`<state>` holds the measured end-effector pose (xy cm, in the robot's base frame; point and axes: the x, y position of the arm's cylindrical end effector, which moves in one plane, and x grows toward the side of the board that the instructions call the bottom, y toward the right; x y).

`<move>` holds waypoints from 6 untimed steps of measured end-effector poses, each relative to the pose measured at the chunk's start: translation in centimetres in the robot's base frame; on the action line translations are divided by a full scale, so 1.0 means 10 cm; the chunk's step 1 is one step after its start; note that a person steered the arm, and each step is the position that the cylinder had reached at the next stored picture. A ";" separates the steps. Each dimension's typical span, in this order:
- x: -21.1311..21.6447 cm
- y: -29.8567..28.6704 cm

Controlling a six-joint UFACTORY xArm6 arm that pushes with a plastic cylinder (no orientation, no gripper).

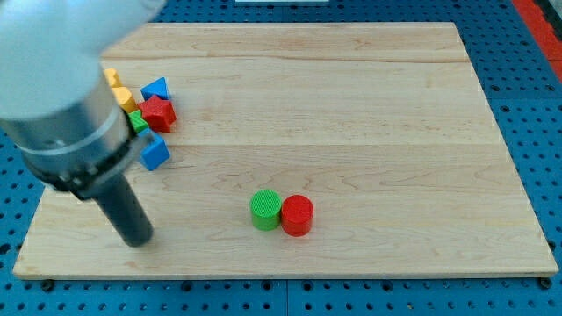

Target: Slide hexagon into the triangle

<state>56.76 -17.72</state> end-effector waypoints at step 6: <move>-1.75 -0.59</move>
